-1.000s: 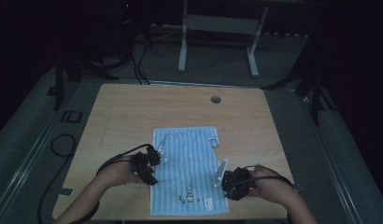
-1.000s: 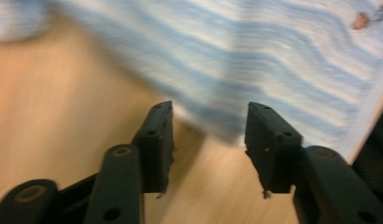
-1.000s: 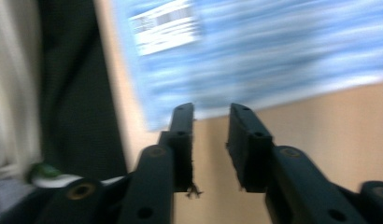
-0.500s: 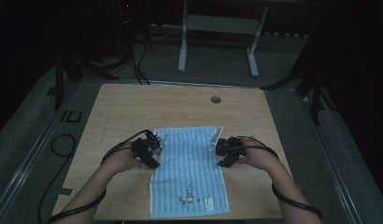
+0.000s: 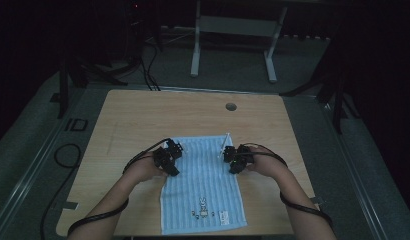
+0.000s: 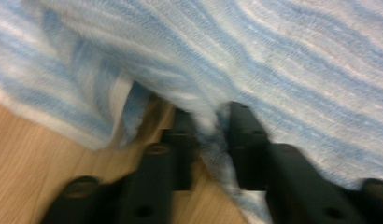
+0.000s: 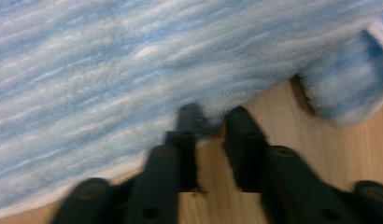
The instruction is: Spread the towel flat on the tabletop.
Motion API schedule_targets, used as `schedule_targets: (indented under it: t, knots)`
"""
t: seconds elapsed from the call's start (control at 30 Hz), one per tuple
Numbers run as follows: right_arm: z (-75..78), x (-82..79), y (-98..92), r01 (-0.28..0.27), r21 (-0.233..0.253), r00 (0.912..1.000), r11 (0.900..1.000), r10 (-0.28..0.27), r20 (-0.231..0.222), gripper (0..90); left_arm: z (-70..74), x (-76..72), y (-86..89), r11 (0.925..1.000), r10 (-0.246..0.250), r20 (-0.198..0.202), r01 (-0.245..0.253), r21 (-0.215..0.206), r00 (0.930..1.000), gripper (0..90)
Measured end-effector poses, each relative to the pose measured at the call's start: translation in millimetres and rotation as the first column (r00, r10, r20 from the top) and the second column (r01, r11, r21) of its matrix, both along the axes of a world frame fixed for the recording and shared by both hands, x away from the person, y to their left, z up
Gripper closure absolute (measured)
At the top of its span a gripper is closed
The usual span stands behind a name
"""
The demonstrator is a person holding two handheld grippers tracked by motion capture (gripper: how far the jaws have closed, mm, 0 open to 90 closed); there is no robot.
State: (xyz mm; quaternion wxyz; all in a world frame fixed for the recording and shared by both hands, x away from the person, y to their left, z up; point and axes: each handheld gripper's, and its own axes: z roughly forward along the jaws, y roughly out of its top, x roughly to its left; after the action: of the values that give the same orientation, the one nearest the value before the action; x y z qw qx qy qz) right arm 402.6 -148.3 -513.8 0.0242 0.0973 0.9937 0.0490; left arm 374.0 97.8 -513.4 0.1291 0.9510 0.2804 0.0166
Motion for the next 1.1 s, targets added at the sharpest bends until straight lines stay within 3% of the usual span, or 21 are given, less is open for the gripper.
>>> schedule_targets:
  t: [0.07,0.1,0.13,0.17,0.23,0.33,0.37,0.43,0.53,0.57,0.63,0.67,0.7,0.8,0.83,0.9,1.03,1.07,1.1]
  knots:
    - [4.3,-3.0,0.0,0.001,0.004,1.0,1.0,-0.001,-0.002,87.0,1.4,1.6,-0.3,0.9999,0.009,-0.002,-0.009,0.004,1.0,86.0]
    - [4.3,-3.0,0.0,0.001,0.004,1.0,1.0,-0.001,-0.002,87.0,2.8,1.6,-0.4,1.0,0.001,0.01,-0.001,0.006,1.0,86.0]
    - [6.7,-3.6,-0.5,-0.003,0.009,1.0,1.0,0.003,0.006,87.1,5.0,1.5,-0.4,0.9997,0.023,0.018,-0.023,-0.003,0.9996,86.5]
    - [14.9,-5.7,-2.7,0.003,0.027,0.9998,1.0,-0.004,0.021,87.0,8.6,0.9,-0.2,0.9997,0.023,0.025,-0.022,-0.002,0.9994,86.9]
    - [19.6,-7.0,-4.3,0.001,0.039,0.9995,0.999,-0.002,0.032,87.0,18.3,-3.2,0.5,0.9993,0.028,0.048,-0.026,-0.027,0.9985,86.9]
    - [41.7,-19.7,-10.9,-0.008,0.074,0.9964,0.997,0.002,0.085,87.0,34.2,-16.0,1.1,0.9998,0.012,0.102,-0.01,-0.017,0.9947,86.7]
    - [41.7,-19.7,-10.9,-0.008,0.074,0.9964,0.997,0.002,0.085,87.0,40.6,-22.3,2.4,0.9999,0.005,0.122,-0.004,-0.016,0.9925,86.7]
    - [57.0,-34.5,-17.8,-0.027,0.091,0.9931,0.995,0.016,0.116,87.0,48.6,-31.7,5.3,0.9998,0.002,0.137,0.001,-0.021,0.9905,86.5]
    - [66.0,-47.2,-21.9,-0.031,0.109,0.9928,0.994,0.018,0.119,87.0,58.9,-48.0,11.2,0.9986,-0.006,0.14,0.014,-0.052,0.9901,86.3]
    - [73.2,-62.8,-24.1,-0.056,0.118,0.9897,0.991,0.04,0.137,86.9,60.9,-53.9,12.2,0.998,-0.011,0.134,0.019,-0.06,0.9909,86.1]
    - [76.2,-71.0,-24.7,-0.07,0.118,0.9889,0.991,0.053,0.138,87.0,64.0,-66.9,12.4,0.9976,-0.031,0.143,0.039,-0.057,0.9892,86.1]
    - [80.3,-88.3,-25.4,-0.089,0.121,0.9856,0.989,0.07,0.154,86.9,65.1,-72.8,11.9,0.9975,-0.039,0.14,0.047,-0.053,0.9894,85.8]
    - [80.3,-88.3,-25.4,-0.089,0.121,0.9856,0.989,0.07,0.154,86.9,65.6,-79.3,11.2,0.9972,-0.046,0.145,0.054,-0.052,0.9884,85.8]
    - [78.0,-110.8,-24.9,-0.123,0.094,0.9824,0.988,0.108,0.153,86.9,63.1,-96.6,9.2,0.9955,-0.076,0.126,0.083,-0.046,0.989,85.3]
    - [78.0,-110.8,-24.9,-0.123,0.094,0.9824,0.988,0.108,0.153,86.9,63.1,-96.6,9.2,0.9955,-0.076,0.126,0.083,-0.046,0.989,85.1]
    - [70.1,-128.1,-25.1,-0.133,0.085,0.9862,0.987,0.124,0.11,86.9,54.4,-111.6,6.9,0.9944,-0.093,0.091,0.097,-0.042,0.9915,84.4]
    - [59.0,-140.9,-26.0,-0.138,0.078,0.9878,0.987,0.132,0.082,86.9,43.9,-123.5,4.6,0.9945,-0.1,0.066,0.102,-0.025,0.9928,81.0]
    - [55.5,-143.8,-26.2,-0.14,0.075,0.9883,0.987,0.134,0.073,86.9,35.6,-131.0,5.7,0.9936,-0.11,0.037,0.111,-0.023,0.9933,81.0]
    - [44.3,-150.7,-26.5,-0.141,0.066,0.9896,0.988,0.139,0.037,86.8,31.9,-133.8,6.9,0.994,-0.105,0.024,0.106,-0.029,0.9942,79.8]
